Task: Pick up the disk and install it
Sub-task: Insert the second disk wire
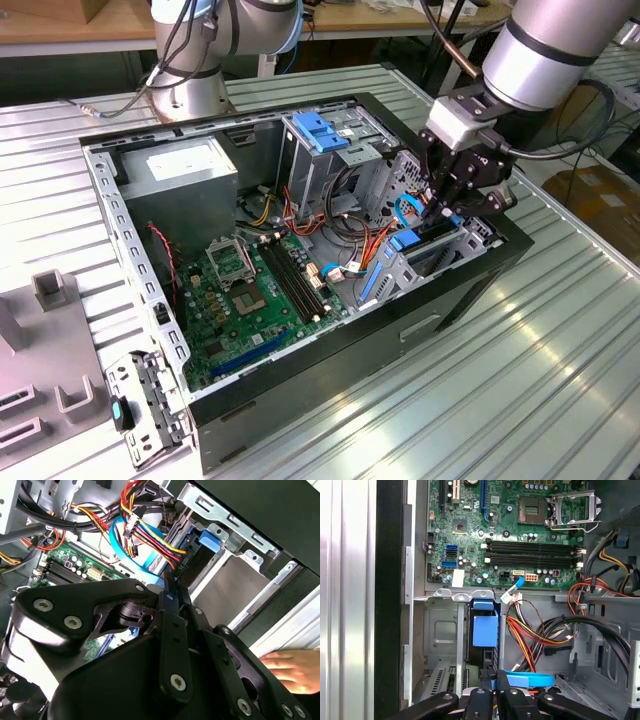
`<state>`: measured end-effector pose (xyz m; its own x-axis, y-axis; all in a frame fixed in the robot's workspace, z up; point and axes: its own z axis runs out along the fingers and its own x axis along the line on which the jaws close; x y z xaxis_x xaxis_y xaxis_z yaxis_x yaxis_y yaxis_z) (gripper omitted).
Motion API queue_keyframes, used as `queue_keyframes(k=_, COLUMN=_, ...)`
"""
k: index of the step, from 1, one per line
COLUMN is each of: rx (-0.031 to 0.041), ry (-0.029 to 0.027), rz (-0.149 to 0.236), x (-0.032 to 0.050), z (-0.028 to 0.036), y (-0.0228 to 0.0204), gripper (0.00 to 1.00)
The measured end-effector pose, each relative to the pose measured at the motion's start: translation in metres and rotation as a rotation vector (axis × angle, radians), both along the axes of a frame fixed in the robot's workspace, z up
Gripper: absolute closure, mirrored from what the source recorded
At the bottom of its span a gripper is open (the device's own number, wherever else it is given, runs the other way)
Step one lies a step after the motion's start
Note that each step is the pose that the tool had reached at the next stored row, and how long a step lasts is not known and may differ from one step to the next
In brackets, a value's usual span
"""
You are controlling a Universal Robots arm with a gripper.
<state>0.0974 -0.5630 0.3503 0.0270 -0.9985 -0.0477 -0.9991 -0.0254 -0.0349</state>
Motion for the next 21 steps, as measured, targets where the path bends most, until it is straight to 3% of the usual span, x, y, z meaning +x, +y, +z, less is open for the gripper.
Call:
queue_keyframes(k=11, rx=0.0004, ry=0.0000, rz=-0.044, x=0.0007, z=-0.0009, y=-0.0018, gripper=0.84)
queue_keyframes(k=21, rx=0.0007, ry=-0.0001, rz=-0.046, x=0.0008, z=-0.0028, y=-0.0009, gripper=0.84)
